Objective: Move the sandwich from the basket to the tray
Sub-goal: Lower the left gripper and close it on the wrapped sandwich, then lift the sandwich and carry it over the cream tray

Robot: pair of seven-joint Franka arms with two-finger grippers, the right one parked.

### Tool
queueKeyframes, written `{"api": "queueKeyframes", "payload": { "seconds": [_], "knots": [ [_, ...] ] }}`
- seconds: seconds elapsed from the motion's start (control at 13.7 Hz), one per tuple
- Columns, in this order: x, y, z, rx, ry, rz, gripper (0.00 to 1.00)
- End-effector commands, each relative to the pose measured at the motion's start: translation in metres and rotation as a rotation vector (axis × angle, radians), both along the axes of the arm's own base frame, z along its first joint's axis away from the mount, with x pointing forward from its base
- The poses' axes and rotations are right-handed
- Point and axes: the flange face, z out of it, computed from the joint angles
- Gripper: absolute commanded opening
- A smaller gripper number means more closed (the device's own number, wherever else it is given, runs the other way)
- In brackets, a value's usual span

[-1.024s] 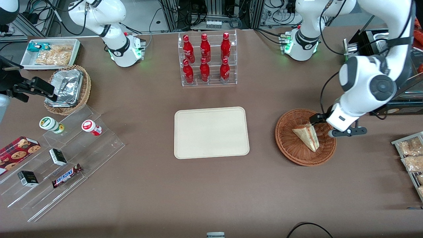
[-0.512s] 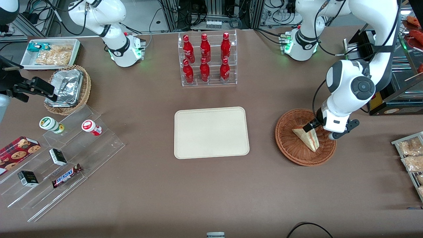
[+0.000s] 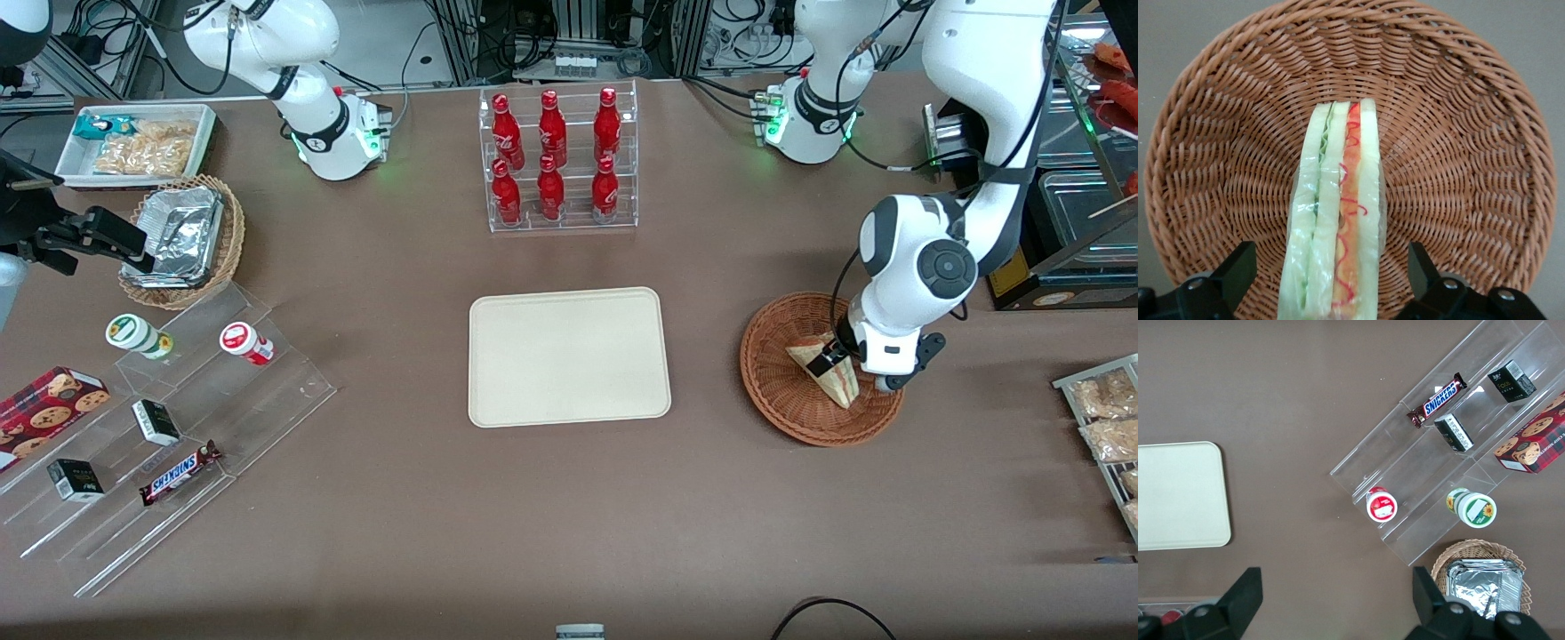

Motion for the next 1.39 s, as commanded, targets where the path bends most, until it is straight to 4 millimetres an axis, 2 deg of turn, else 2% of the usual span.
{"api": "queueKeyframes", "payload": {
  "seconds": [0.0,0.22,0.29,0.37,0.51,0.66,0.73,0.8,0.95,1.1,1.32],
  "knots": [
    [0.001,0.0,-0.001,-0.006,-0.01,0.045,0.79],
    [0.0,-0.003,0.0,-0.003,0.001,0.11,0.21],
    [0.002,-0.003,0.004,-0.004,-0.005,0.105,0.12],
    [0.004,-0.003,0.008,-0.005,-0.013,0.095,0.08],
    [0.014,-0.012,0.025,-0.002,-0.01,0.058,0.08],
    [0.029,-0.03,0.053,0.005,0.07,-0.111,0.07],
    [0.033,-0.046,0.065,0.003,0.113,-0.203,0.08],
    [0.037,-0.069,0.069,0.004,0.127,-0.279,0.08],
    [0.043,-0.103,0.068,0.0,0.121,-0.434,0.08],
    [0.051,-0.126,0.075,-0.01,0.117,-0.48,0.09],
    [0.063,-0.194,0.077,-0.015,0.145,-0.54,0.1]
  ]
}}
